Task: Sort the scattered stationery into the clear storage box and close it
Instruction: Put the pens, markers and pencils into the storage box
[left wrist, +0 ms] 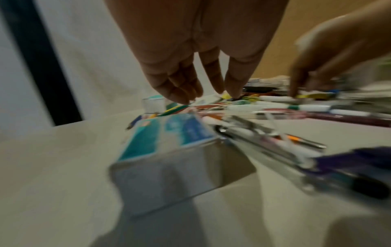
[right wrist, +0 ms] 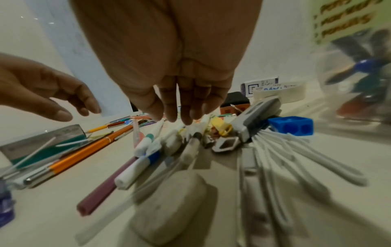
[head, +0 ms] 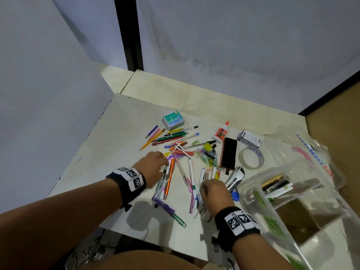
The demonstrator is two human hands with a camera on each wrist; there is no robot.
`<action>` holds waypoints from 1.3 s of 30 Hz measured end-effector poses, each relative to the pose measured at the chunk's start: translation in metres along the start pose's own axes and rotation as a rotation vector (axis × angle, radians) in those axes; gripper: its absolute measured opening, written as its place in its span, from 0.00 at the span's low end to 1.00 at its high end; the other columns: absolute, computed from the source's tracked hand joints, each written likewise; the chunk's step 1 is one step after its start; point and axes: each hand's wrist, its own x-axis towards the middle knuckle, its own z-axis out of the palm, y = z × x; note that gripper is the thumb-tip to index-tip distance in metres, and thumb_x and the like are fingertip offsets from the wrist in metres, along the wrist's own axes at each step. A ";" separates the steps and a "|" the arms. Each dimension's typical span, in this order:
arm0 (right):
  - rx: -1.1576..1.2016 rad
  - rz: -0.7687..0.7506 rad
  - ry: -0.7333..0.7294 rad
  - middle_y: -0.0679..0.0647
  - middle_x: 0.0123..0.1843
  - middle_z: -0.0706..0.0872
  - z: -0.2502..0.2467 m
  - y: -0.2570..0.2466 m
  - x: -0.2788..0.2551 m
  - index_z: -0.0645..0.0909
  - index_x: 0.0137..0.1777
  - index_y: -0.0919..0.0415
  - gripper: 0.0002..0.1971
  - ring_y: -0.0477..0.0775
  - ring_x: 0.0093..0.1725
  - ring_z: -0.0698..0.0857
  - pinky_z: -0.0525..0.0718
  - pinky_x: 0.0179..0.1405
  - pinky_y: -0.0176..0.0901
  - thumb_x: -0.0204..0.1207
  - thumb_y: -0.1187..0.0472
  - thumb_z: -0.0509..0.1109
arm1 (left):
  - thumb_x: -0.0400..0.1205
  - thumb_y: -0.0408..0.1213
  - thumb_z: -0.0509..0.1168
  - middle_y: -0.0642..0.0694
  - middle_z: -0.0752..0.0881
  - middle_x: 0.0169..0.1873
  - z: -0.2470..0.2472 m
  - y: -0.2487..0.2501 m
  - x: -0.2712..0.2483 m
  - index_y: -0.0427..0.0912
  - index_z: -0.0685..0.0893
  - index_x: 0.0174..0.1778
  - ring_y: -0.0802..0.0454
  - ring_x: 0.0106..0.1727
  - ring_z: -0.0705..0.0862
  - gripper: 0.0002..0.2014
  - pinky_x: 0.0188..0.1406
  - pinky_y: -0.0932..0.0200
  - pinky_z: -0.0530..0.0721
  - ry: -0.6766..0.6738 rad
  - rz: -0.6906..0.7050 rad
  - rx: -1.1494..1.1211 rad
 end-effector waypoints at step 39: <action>0.541 0.470 0.034 0.62 0.45 0.82 -0.019 -0.010 0.036 0.78 0.47 0.65 0.11 0.58 0.42 0.77 0.71 0.39 0.41 0.80 0.57 0.60 | 0.85 0.35 0.58 0.39 0.70 0.71 0.023 0.069 0.050 0.41 0.74 0.69 0.38 0.75 0.63 0.16 0.67 0.42 0.68 -0.289 0.428 0.679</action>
